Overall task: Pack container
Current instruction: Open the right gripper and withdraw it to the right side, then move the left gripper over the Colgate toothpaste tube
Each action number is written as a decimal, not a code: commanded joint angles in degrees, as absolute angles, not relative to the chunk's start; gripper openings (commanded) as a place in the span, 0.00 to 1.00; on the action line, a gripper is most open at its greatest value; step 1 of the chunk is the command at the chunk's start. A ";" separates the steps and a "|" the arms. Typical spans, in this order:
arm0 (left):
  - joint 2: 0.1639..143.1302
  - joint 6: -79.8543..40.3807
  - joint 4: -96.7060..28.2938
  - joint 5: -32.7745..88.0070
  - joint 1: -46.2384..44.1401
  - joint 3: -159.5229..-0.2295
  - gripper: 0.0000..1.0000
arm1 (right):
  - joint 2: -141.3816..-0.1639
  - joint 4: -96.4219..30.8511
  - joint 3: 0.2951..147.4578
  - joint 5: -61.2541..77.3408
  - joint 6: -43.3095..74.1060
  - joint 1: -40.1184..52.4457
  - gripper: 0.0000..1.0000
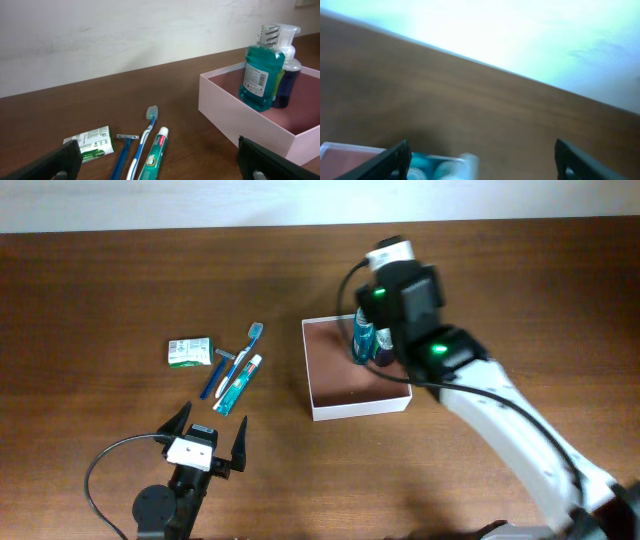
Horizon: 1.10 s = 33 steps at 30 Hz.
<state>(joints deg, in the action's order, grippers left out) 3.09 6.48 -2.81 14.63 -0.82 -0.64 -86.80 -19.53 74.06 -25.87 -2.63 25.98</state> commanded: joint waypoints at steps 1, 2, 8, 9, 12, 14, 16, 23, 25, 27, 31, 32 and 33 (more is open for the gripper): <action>2.61 7.40 -3.11 15.44 -0.58 -0.54 1.00 | -80.12 -24.12 75.35 -26.52 2.46 18.61 0.90; 2.61 7.40 -3.11 15.46 -0.58 -0.54 1.00 | -79.22 -25.26 75.35 -25.74 2.48 16.82 0.90; 2.61 7.40 -3.11 15.44 -0.58 -0.54 1.00 | -74.85 -32.60 75.35 -16.88 7.42 -1.80 0.99; 2.61 7.40 -3.11 15.44 -0.58 -0.54 1.00 | -74.87 -32.97 75.35 -15.29 7.42 -3.70 0.98; 2.61 7.40 -3.11 15.44 -0.58 -0.54 1.00 | -75.18 -35.24 75.33 -12.40 7.44 -10.02 0.99; 2.61 7.40 -3.11 15.44 -0.58 -0.54 1.00 | -75.35 -36.07 75.33 -12.40 7.42 -12.19 0.99; 2.61 7.40 -3.11 15.46 -0.58 -0.54 1.00 | -75.37 -36.45 75.33 -12.40 7.42 -13.26 0.99; 2.61 7.40 -3.11 15.44 -0.58 -0.54 1.00 | -75.37 -36.69 75.33 -12.43 7.40 -13.58 0.99; 2.61 7.40 -3.11 15.44 -0.58 -0.54 1.00 | -75.37 -36.69 75.33 -12.43 7.40 -13.58 0.99; 2.61 7.40 -3.01 15.44 -0.58 -0.54 1.00 | -75.37 -36.69 75.33 -12.43 7.40 -13.58 0.98; 2.61 7.40 2.85 15.73 -0.58 -0.54 1.00 | -75.37 -36.69 75.33 -12.43 7.40 -13.58 0.99; 2.61 7.35 5.04 16.40 -0.58 -0.54 1.00 | -75.37 -36.69 75.33 -12.43 7.40 -13.58 0.99; 2.61 7.42 8.34 19.00 -0.58 -0.54 1.00 | -75.37 -36.69 75.33 -12.43 7.40 -13.58 0.99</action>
